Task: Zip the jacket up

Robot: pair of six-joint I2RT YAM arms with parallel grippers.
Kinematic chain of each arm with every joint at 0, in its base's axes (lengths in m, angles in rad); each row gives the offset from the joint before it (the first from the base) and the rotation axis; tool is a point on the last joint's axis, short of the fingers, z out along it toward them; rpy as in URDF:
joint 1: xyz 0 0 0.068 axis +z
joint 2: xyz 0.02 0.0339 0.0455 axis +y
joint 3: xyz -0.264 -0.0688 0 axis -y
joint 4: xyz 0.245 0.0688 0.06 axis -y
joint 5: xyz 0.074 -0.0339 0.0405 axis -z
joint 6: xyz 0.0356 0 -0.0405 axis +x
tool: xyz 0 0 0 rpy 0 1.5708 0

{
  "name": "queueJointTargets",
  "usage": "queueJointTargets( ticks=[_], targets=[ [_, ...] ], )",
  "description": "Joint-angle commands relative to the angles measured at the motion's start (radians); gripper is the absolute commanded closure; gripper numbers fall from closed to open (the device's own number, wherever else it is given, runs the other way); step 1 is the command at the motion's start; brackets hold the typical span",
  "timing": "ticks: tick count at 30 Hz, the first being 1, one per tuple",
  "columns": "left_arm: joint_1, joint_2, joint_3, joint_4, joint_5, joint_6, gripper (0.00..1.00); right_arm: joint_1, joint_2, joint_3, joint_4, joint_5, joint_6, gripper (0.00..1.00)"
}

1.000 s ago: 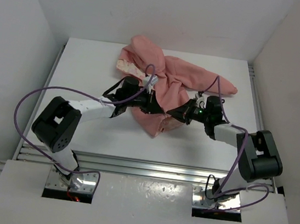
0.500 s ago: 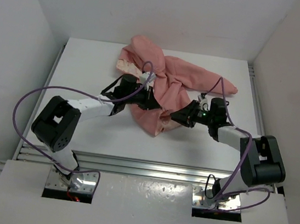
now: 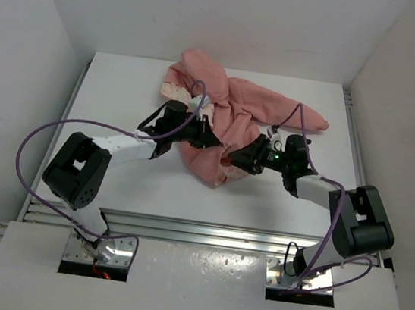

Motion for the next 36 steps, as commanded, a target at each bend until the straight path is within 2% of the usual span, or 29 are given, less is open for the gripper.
queueJointTargets(
  ticks=[1, 11, 22, 25, 26, 31, 32, 36],
  targets=[
    [-0.015, 0.011, 0.034, 0.046, 0.004, -0.043, 1.0, 0.025, 0.029, 0.058, 0.064, 0.042, -0.055, 0.53],
    [-0.025, 0.011, 0.043, 0.064, 0.013, -0.092, 1.0, 0.043, 0.095, 0.117, 0.026, 0.102, -0.134, 0.53],
    [-0.025, 0.02, 0.043, 0.075, 0.031, -0.124, 1.0, 0.061, 0.141, 0.143, 0.049, 0.143, -0.161, 0.63],
    [-0.025, 0.02, 0.043, 0.075, 0.031, -0.124, 1.0, 0.058, 0.146, 0.155, 0.072, 0.14, -0.163, 0.71],
    [-0.025, 0.02, 0.043, 0.075, 0.031, -0.133, 1.0, 0.061, 0.149, 0.16, 0.077, 0.143, -0.16, 0.79],
    [-0.025, 0.02, 0.034, 0.066, 0.018, -0.134, 1.0, 0.06, 0.128, 0.143, 0.097, 0.136, -0.163, 0.97],
    [-0.025, 0.02, 0.034, 0.057, 0.007, -0.124, 1.0, 0.058, 0.114, 0.134, 0.097, 0.134, -0.161, 1.0],
    [-0.025, 0.02, 0.043, -0.017, -0.059, -0.057, 1.0, 0.049, 0.066, 0.088, 0.112, 0.105, -0.178, 1.0]
  ],
)
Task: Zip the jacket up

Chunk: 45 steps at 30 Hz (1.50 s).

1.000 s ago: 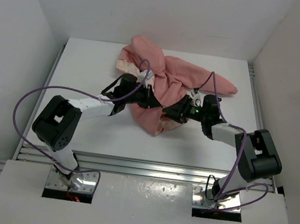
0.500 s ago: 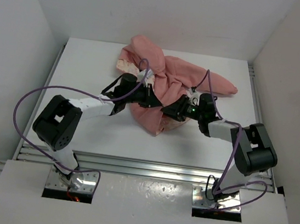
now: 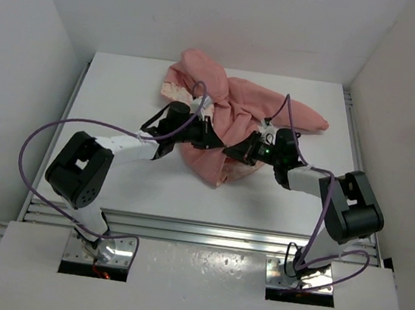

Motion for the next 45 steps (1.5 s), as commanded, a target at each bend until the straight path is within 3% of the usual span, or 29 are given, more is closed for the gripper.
queueJointTargets(
  ticks=[1, 12, 21, 29, 35, 45],
  targets=[
    [-0.008, 0.003, 0.046, -0.053, -0.094, 0.058, 1.0, -0.01, -0.08, -0.033, 0.079, -0.023, -0.031, 1.0],
    [0.015, 0.013, 0.096, -0.148, -0.294, 0.203, 1.0, -0.042, -0.325, -0.209, -0.099, 0.012, -0.202, 1.0],
    [0.091, 0.054, 0.147, -0.139, -0.407, 0.357, 1.0, -0.116, -0.471, -0.322, -0.186, 0.011, -0.227, 1.0],
    [0.189, 0.114, 0.24, -0.11, -0.482, 0.506, 1.0, -0.304, -0.635, -0.387, -0.455, -0.008, -0.325, 1.0],
    [0.236, 0.164, 0.329, -0.121, -0.554, 0.565, 1.0, -0.516, -0.701, -0.399, -0.639, -0.034, -0.41, 1.0],
    [0.321, 0.232, 0.409, -0.102, -0.665, 0.661, 1.0, -0.751, -0.67, -0.373, -0.705, -0.09, -0.454, 1.0]
  ],
)
